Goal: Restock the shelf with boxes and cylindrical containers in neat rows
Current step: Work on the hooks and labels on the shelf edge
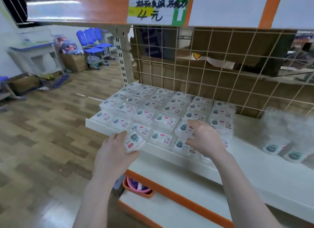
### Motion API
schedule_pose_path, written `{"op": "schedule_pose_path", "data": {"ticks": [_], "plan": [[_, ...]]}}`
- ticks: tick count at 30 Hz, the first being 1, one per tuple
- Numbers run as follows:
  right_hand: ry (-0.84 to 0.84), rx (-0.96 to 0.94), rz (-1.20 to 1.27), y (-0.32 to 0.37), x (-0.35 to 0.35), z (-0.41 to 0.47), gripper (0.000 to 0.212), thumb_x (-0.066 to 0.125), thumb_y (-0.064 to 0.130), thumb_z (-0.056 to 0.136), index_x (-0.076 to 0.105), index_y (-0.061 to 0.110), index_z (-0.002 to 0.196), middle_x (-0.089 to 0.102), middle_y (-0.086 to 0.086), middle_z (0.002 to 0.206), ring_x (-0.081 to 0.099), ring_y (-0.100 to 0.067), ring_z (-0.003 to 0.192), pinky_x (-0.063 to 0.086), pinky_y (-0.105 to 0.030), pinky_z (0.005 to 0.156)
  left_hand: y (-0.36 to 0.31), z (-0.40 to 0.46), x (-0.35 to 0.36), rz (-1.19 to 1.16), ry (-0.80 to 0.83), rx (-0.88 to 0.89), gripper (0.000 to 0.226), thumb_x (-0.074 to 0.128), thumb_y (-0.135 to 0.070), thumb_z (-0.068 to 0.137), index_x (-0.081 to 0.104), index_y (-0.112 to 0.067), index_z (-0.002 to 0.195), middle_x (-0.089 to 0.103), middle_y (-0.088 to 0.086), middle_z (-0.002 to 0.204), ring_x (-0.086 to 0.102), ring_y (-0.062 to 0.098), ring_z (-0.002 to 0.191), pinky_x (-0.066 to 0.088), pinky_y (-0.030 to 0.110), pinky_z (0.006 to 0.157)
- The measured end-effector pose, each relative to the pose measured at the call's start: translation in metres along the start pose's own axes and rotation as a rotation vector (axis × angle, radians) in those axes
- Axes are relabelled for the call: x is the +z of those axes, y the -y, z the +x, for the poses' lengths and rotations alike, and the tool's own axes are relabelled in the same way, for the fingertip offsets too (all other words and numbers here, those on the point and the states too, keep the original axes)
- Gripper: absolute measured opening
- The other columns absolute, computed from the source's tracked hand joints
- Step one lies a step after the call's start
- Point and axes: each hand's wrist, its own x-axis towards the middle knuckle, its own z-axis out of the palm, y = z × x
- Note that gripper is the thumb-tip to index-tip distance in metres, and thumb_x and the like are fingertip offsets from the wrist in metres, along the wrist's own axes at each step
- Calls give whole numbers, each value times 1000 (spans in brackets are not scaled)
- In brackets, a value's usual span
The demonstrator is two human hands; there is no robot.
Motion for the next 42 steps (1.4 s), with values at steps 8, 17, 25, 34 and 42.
{"op": "schedule_pose_path", "data": {"ticks": [8, 17, 25, 34, 42], "plan": [[24, -17, 16, -5, 8, 16, 66, 58, 19, 80, 36, 17, 142, 42, -1, 143, 33, -20, 132, 27, -24, 105, -4, 18, 6, 8, 24, 60, 70, 65, -39, 79, 37, -22, 141, 50, 1, 127, 47, 20, 114, 41, 30, 86], [-84, -102, 85, -20, 15, 19, 54, 61, 13, 82, 49, 18, 135, 50, 0, 137, 41, -18, 127, 25, -22, 105, -9, 23, 15, 0, 71, 115, 72, 64, -41, 80, 34, -25, 144, 47, -3, 133, 44, 18, 117, 40, 30, 93], [-185, -94, 149, -31, 15, 6, 47, 66, 23, 85, 55, 16, 130, 54, -3, 131, 45, -22, 123, 33, -29, 101, -23, 21, 16, 5, 65, 133, 70, 63, -43, 80, 36, -24, 141, 48, -4, 130, 46, 16, 115, 40, 28, 88], [-494, 63, 162, -84, -4, -33, 33, 72, 3, 75, 68, 6, 107, 68, -14, 103, 61, -36, 94, 48, -38, 80, -69, -1, 31, 0, 44, 78, 68, 61, -45, 81, 38, -21, 141, 49, 0, 130, 47, 19, 116, 42, 30, 89], [-369, 12, 63, -157, -49, -29, 17, 51, 20, 84, 60, 15, 98, 61, -7, 98, 51, -24, 94, 21, -27, 63, -158, -44, 77, 77, -80, -138, 63, 54, -53, 83, 41, -22, 136, 48, 2, 131, 46, 21, 117, 39, 30, 88]]}}
